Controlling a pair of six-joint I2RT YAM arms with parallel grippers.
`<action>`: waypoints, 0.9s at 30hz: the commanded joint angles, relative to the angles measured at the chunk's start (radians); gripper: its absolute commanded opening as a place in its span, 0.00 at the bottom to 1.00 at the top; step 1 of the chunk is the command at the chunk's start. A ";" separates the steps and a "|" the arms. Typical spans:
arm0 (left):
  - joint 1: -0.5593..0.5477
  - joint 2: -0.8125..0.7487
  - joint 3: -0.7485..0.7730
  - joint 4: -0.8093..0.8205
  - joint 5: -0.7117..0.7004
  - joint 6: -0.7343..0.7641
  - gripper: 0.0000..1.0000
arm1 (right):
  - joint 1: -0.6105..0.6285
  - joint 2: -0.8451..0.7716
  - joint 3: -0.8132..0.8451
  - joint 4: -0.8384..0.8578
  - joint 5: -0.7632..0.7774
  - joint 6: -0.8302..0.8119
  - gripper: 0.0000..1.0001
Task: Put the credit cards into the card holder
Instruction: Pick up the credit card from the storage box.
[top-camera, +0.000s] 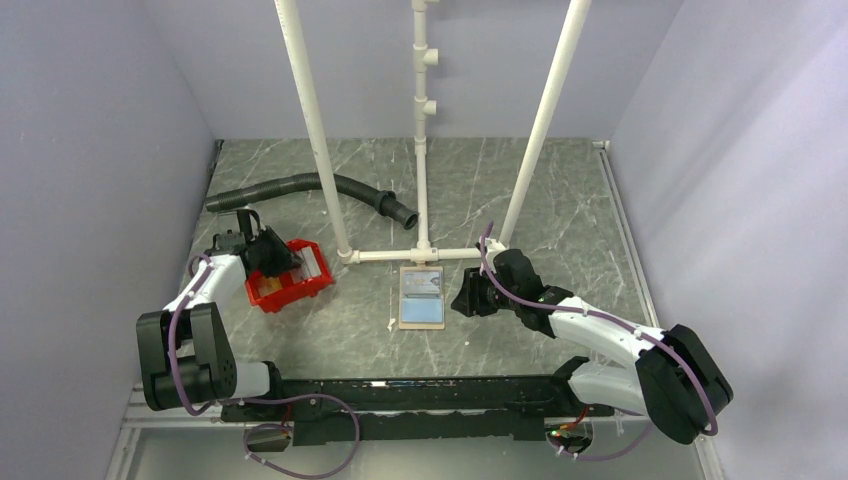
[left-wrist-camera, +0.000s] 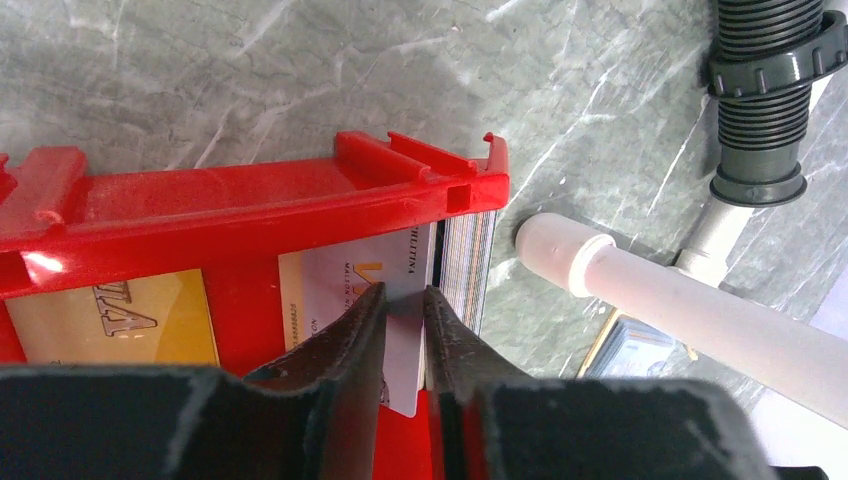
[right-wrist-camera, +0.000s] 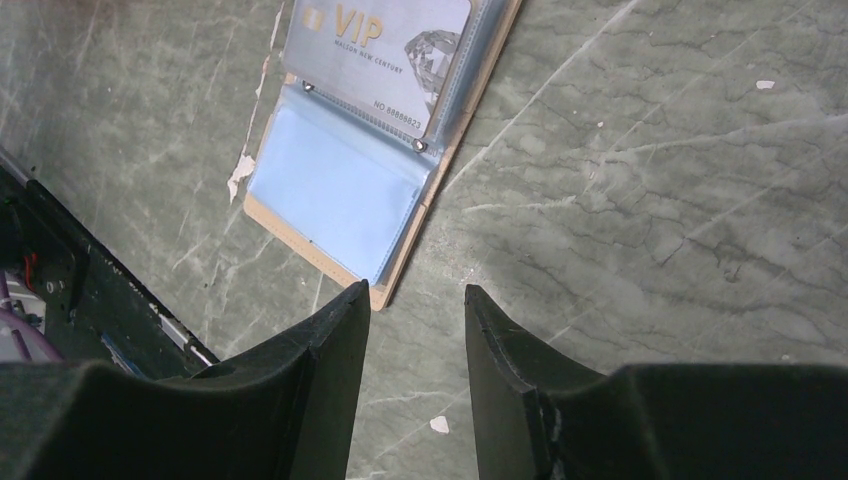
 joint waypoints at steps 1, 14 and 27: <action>0.000 -0.023 0.038 -0.027 0.015 0.023 0.22 | -0.004 0.001 0.030 0.037 -0.009 0.002 0.42; 0.000 -0.103 0.089 -0.187 -0.076 0.063 0.03 | -0.005 -0.002 0.037 0.033 -0.012 0.000 0.42; 0.000 -0.162 0.235 -0.506 -0.190 0.069 0.00 | -0.005 0.011 0.055 0.016 -0.020 -0.008 0.42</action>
